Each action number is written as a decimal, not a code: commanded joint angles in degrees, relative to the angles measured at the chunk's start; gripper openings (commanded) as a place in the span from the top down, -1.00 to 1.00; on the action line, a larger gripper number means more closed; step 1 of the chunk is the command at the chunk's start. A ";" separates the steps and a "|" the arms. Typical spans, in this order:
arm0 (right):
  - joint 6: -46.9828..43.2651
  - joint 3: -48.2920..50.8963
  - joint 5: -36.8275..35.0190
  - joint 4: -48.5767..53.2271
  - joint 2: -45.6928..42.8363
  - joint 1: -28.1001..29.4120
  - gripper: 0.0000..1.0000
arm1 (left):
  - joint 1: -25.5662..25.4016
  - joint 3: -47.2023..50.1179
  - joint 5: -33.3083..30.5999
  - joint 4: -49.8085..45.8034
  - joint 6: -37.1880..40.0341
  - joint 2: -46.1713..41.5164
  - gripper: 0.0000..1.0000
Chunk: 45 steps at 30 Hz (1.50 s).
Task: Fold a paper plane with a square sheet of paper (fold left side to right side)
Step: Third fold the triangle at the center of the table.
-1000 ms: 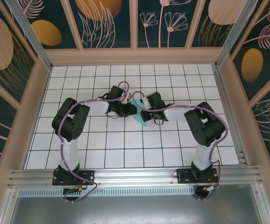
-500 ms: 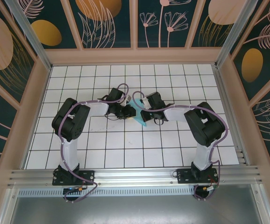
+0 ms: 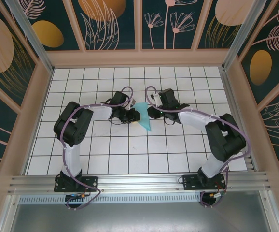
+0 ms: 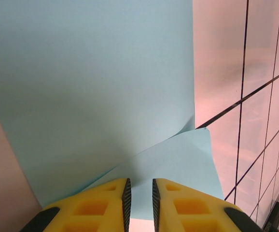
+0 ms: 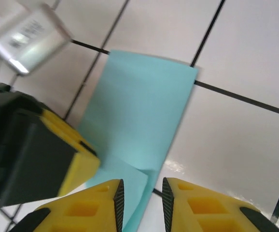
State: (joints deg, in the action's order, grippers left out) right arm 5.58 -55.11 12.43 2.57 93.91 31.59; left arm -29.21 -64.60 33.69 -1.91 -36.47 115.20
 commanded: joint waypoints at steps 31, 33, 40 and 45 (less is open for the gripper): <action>10.29 0.98 19.31 2.96 10.40 0.75 0.57 | -0.11 0.00 -4.26 -2.66 1.57 3.45 0.56; 10.15 0.97 18.64 3.45 10.43 0.75 0.57 | -0.14 -0.08 -4.33 -2.75 1.58 3.46 0.56; 9.45 0.93 18.04 5.57 11.18 0.95 0.61 | -0.12 -0.32 -4.43 -2.99 1.66 3.68 0.56; 9.18 1.09 17.03 7.28 11.13 1.04 0.66 | -0.14 -0.53 -4.57 -3.17 1.84 3.72 0.56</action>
State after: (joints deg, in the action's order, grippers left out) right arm 15.38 -53.43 30.89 6.09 104.20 32.14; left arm -29.21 -65.25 33.63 -2.87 -36.45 115.52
